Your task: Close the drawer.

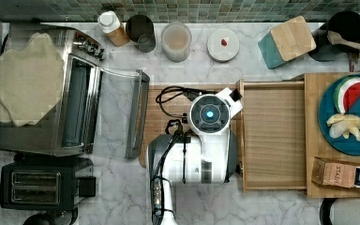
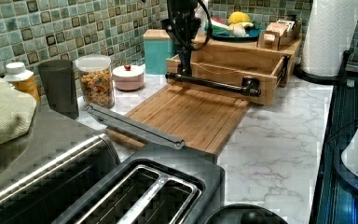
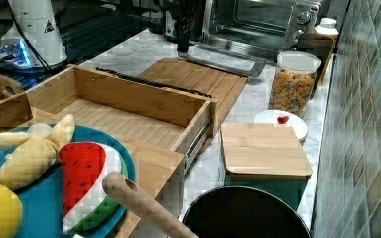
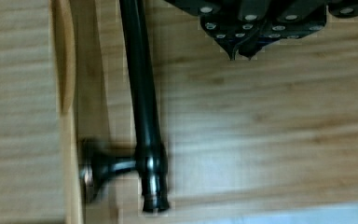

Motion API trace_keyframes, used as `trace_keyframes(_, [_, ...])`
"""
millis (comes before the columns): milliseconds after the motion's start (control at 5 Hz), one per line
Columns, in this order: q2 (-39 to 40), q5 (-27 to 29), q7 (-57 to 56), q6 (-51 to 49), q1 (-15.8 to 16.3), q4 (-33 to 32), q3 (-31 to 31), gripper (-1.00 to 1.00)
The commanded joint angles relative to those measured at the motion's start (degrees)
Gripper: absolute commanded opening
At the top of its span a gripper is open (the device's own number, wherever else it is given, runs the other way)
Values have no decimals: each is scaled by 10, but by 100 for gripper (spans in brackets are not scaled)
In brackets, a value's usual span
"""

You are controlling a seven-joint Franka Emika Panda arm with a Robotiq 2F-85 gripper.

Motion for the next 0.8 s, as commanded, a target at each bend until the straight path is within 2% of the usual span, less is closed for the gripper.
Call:
trace_keyframes(200, [86,-62,-8,156,-3,-54,-7,-100])
trace_keyframes(600, [74,-77,-10,131,-13,-45,-16,-100])
trace_keyframes(800, [68,-95,-23,167,-19,-56,-26,-100])
